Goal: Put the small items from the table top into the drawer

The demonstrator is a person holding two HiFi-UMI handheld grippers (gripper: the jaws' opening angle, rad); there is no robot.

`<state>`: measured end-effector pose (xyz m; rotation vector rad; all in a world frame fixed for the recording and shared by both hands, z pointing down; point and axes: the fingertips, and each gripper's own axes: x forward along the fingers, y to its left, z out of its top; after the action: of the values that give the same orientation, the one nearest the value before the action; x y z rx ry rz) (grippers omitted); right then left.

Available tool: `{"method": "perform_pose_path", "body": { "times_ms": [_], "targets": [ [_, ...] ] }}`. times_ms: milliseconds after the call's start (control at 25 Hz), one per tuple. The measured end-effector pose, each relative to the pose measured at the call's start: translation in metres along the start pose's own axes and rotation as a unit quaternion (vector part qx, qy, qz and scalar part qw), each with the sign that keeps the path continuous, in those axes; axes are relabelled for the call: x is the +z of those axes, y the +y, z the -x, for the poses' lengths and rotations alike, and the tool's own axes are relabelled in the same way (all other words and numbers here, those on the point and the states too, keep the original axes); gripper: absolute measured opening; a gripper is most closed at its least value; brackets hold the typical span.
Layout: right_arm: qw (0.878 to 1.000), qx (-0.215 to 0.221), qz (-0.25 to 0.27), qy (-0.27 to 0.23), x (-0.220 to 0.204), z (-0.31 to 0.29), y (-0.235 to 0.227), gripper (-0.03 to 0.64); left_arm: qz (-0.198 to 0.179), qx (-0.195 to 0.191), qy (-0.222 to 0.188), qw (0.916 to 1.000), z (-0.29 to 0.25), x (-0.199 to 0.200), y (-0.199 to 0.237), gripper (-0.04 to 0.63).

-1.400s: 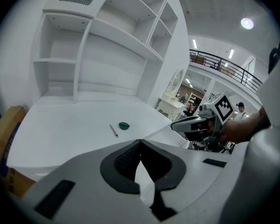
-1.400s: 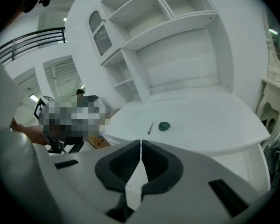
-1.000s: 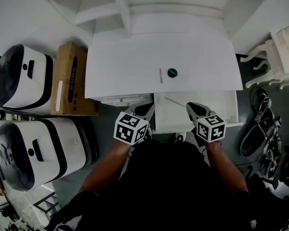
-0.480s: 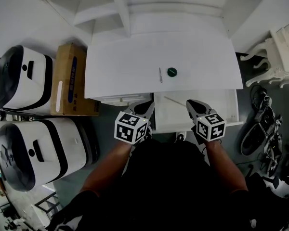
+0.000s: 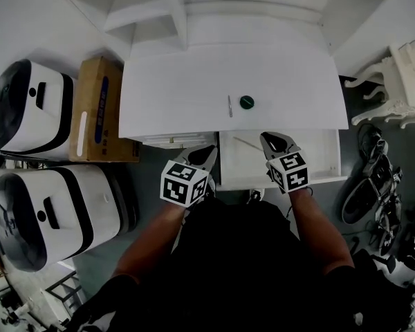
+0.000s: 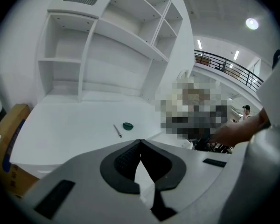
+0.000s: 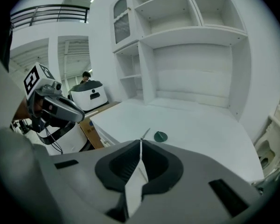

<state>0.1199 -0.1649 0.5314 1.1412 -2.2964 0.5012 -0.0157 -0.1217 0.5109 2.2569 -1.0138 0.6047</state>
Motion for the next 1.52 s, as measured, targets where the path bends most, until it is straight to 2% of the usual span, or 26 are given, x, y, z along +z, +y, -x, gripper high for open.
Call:
{"method": "perform_pose_path", "body": {
  "times_ms": [360, 720, 840, 1000, 1520],
  "targets": [
    [0.996, -0.022, 0.072, 0.047, -0.007, -0.061, -0.029, 0.029, 0.012, 0.018, -0.004, 0.9998, 0.008, -0.004, 0.009, 0.003],
    [0.990, -0.030, 0.102, 0.097, -0.018, -0.116, -0.060, 0.034, 0.031, 0.047, -0.004, 0.9984, 0.020, -0.016, 0.024, 0.004],
    [0.986, -0.020, 0.121, 0.111, -0.020, -0.134, -0.064, 0.063, 0.037, 0.054, -0.003, 0.9979, 0.024, -0.019, 0.027, 0.005],
    [0.983, -0.017, 0.135, 0.127, -0.020, -0.151, -0.068, 0.071, 0.043, 0.062, -0.001, 0.9971, 0.028, -0.021, 0.030, 0.003],
    [0.978, -0.001, 0.129, 0.161, -0.032, -0.169, -0.075, 0.069, 0.056, 0.072, -0.001, 0.9958, 0.028, -0.021, 0.038, 0.004]
  ]
}}
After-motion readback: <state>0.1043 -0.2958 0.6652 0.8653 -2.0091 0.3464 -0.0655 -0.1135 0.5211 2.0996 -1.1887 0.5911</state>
